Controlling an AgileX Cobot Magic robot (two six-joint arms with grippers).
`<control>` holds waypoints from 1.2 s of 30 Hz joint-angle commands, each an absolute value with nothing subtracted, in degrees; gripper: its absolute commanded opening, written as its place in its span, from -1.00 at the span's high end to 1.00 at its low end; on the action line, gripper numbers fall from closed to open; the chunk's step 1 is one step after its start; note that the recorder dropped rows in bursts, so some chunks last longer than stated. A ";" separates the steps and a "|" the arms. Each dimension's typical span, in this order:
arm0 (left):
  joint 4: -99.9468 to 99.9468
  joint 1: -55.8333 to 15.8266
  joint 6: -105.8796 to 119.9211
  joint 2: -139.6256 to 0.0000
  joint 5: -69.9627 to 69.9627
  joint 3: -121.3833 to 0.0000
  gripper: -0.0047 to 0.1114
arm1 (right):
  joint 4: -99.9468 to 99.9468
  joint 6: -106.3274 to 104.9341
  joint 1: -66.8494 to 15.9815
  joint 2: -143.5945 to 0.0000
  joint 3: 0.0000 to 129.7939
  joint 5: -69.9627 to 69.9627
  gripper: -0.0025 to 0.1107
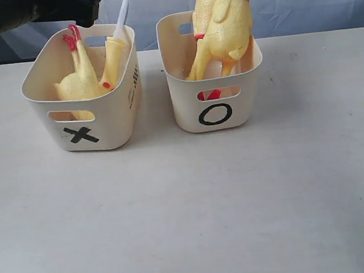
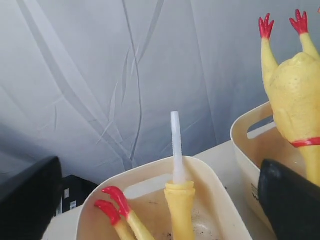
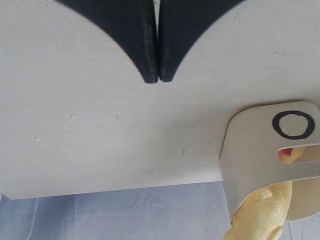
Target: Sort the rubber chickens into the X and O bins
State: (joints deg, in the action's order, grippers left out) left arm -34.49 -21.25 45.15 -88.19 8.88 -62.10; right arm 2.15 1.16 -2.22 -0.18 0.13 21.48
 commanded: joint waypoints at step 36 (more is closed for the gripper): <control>-26.08 -11.55 41.70 -21.70 -24.04 -62.18 -0.47 | 2.10 1.14 -2.41 0.00 0.00 20.93 0.96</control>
